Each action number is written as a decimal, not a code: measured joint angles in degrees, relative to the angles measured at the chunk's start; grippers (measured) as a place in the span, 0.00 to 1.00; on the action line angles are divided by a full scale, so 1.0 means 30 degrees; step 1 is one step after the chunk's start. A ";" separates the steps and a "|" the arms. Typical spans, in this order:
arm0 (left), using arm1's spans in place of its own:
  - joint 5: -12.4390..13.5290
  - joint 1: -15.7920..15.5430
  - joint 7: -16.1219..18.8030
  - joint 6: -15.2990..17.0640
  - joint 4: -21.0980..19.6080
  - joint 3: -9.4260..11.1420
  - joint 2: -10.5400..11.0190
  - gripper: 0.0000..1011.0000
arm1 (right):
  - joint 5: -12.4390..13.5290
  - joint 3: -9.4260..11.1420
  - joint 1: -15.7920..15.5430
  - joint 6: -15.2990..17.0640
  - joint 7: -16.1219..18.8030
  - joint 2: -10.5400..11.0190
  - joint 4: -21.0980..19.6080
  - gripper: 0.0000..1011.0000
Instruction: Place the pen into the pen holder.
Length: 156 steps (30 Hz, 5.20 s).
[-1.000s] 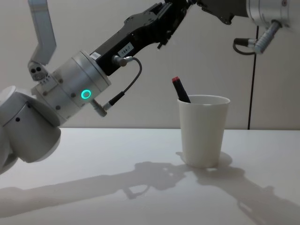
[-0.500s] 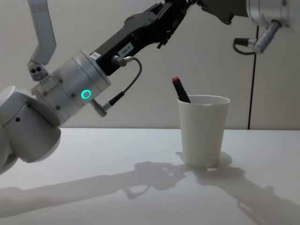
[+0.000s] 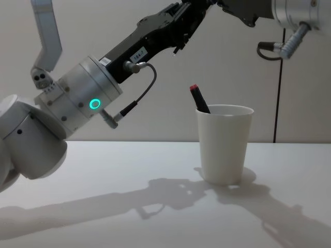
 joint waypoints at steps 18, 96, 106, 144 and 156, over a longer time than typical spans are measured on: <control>0.0001 -0.0001 0.0000 0.0000 0.0000 0.0000 0.0001 0.72 | 0.0035 0.0150 0.0031 -0.0386 0.0001 -0.0067 0.0090 0.14; 0.5627 0.3459 0.9341 0.5747 -1.1236 -0.0911 0.6722 0.99 | -0.7642 -0.1504 0.0880 -0.6926 -0.0396 0.0431 0.5110 0.14; 0.5684 0.3495 0.9436 0.5834 -1.1370 -0.0930 0.6804 0.99 | -0.8773 -0.1618 0.1046 -0.6509 -0.1365 0.0257 0.5470 0.14; 0.5727 0.3525 0.9516 0.5891 -1.1479 -0.0938 0.6876 0.99 | -0.9708 -0.1773 0.1001 -0.3902 -0.1819 0.0413 0.5221 0.59; 0.5726 0.3525 0.9517 0.5890 -1.1479 -0.0938 0.6875 0.99 | -0.9736 -0.1775 0.0989 -0.3809 -0.1821 0.0422 0.5198 0.91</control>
